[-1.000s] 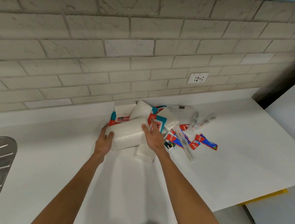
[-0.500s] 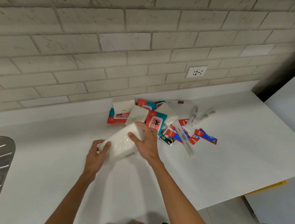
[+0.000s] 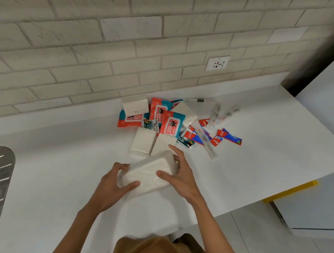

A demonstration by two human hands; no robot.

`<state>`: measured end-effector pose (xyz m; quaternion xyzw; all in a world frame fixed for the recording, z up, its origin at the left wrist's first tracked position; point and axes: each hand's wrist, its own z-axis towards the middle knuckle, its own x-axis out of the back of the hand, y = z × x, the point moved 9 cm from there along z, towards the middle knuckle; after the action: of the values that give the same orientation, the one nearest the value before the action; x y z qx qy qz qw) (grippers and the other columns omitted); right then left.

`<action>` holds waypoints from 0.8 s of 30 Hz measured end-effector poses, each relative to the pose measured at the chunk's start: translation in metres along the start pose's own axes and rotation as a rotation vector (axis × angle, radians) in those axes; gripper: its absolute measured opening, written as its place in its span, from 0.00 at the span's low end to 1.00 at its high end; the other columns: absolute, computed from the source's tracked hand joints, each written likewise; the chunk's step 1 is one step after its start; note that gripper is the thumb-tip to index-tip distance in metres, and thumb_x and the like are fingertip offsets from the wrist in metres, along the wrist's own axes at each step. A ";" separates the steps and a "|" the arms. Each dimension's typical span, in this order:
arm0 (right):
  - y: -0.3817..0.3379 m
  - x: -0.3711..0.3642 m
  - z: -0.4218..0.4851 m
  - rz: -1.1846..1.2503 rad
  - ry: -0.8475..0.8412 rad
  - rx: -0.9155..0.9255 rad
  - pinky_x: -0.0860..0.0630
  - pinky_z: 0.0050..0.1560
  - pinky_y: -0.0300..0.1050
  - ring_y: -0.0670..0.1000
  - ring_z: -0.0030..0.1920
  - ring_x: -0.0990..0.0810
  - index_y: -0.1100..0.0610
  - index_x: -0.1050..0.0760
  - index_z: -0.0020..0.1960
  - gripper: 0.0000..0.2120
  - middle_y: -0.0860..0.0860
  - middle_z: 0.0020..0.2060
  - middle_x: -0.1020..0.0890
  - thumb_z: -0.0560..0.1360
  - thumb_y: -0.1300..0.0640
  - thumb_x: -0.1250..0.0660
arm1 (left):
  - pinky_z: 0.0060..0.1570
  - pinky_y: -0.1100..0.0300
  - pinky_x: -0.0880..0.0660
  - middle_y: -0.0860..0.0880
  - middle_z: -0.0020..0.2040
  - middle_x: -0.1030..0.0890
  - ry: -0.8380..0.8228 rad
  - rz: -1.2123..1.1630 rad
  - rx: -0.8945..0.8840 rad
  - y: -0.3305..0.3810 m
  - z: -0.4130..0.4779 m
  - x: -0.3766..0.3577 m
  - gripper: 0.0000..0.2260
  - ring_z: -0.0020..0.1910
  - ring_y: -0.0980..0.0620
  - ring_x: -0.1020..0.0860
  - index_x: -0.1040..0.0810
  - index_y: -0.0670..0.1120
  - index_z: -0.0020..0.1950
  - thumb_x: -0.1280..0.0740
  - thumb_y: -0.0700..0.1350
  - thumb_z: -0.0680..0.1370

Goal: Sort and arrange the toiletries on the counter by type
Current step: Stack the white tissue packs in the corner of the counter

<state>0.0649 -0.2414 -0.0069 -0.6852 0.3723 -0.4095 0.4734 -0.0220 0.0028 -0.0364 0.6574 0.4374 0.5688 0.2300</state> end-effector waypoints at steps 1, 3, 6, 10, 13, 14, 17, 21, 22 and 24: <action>0.005 0.007 -0.005 0.016 0.000 -0.008 0.23 0.73 0.54 0.42 0.72 0.27 0.30 0.37 0.78 0.45 0.37 0.71 0.25 0.70 0.50 0.16 | 0.58 0.59 0.25 0.66 0.66 0.25 -0.052 0.028 -0.014 0.005 0.003 -0.006 0.31 0.62 0.61 0.24 0.31 0.60 0.64 0.23 0.68 0.68; 0.014 0.020 -0.013 0.028 -0.001 -0.014 0.24 0.74 0.53 0.39 0.72 0.28 0.30 0.36 0.78 0.45 0.34 0.70 0.26 0.70 0.51 0.15 | 0.62 0.58 0.25 0.66 0.66 0.26 -0.145 0.088 -0.033 0.017 0.010 -0.020 0.38 0.63 0.61 0.25 0.34 0.64 0.69 0.22 0.71 0.65; 0.026 0.047 -0.027 0.051 0.025 -0.026 0.24 0.73 0.49 0.38 0.71 0.28 0.33 0.35 0.79 0.45 0.34 0.70 0.26 0.71 0.54 0.16 | 0.64 0.59 0.25 0.65 0.67 0.27 -0.268 0.161 -0.058 0.039 0.020 -0.052 0.45 0.63 0.60 0.25 0.35 0.64 0.74 0.22 0.72 0.61; 0.045 0.092 -0.046 0.066 0.042 -0.049 0.24 0.72 0.50 0.45 0.74 0.27 0.34 0.37 0.80 0.48 0.42 0.73 0.26 0.71 0.58 0.16 | 0.65 0.58 0.27 0.63 0.69 0.30 -0.391 0.222 -0.091 0.064 0.029 -0.097 0.50 0.65 0.59 0.28 0.37 0.62 0.77 0.21 0.73 0.59; 0.065 0.131 -0.063 0.056 0.051 -0.086 0.26 0.75 0.57 0.46 0.75 0.27 0.34 0.37 0.81 0.49 0.42 0.73 0.24 0.71 0.60 0.16 | 0.68 0.54 0.27 0.61 0.71 0.31 -0.459 0.263 -0.101 0.079 0.036 -0.132 0.53 0.66 0.58 0.29 0.38 0.62 0.78 0.21 0.73 0.58; 0.071 0.143 -0.069 0.052 0.056 -0.097 0.27 0.76 0.59 0.46 0.75 0.27 0.34 0.37 0.81 0.49 0.41 0.73 0.24 0.71 0.62 0.17 | 0.68 0.55 0.27 0.60 0.70 0.31 -0.464 0.264 -0.112 0.086 0.037 -0.144 0.52 0.66 0.58 0.30 0.38 0.61 0.78 0.21 0.73 0.58; 0.088 0.184 -0.082 0.059 0.063 -0.109 0.26 0.75 0.60 0.49 0.73 0.25 0.36 0.36 0.81 0.48 0.42 0.73 0.24 0.71 0.66 0.19 | 0.68 0.54 0.27 0.61 0.69 0.31 -0.426 0.262 -0.157 0.117 0.040 -0.182 0.52 0.66 0.58 0.30 0.36 0.61 0.76 0.20 0.72 0.57; 0.102 0.240 -0.090 0.063 0.078 -0.090 0.24 0.73 0.54 0.48 0.73 0.26 0.39 0.35 0.81 0.48 0.44 0.73 0.25 0.71 0.73 0.24 | 0.69 0.54 0.28 0.62 0.68 0.33 -0.348 0.269 -0.188 0.153 0.042 -0.234 0.52 0.67 0.57 0.31 0.36 0.61 0.75 0.20 0.73 0.56; 0.107 0.253 -0.090 0.063 0.081 -0.087 0.25 0.73 0.52 0.47 0.74 0.26 0.40 0.34 0.81 0.48 0.44 0.73 0.25 0.71 0.73 0.24 | 0.69 0.55 0.29 0.62 0.68 0.33 -0.331 0.272 -0.196 0.163 0.042 -0.246 0.52 0.67 0.57 0.32 0.36 0.61 0.75 0.20 0.73 0.55; 0.118 0.287 -0.092 0.064 0.087 -0.093 0.25 0.73 0.48 0.47 0.74 0.26 0.40 0.34 0.80 0.47 0.44 0.73 0.25 0.70 0.72 0.25 | 0.69 0.56 0.31 0.62 0.68 0.34 -0.298 0.283 -0.213 0.185 0.043 -0.277 0.53 0.67 0.57 0.33 0.37 0.60 0.76 0.20 0.72 0.56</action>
<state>0.0775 -0.5635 -0.0398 -0.6757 0.4329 -0.4059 0.4373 0.0853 -0.3147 -0.0503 0.7608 0.2398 0.5351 0.2780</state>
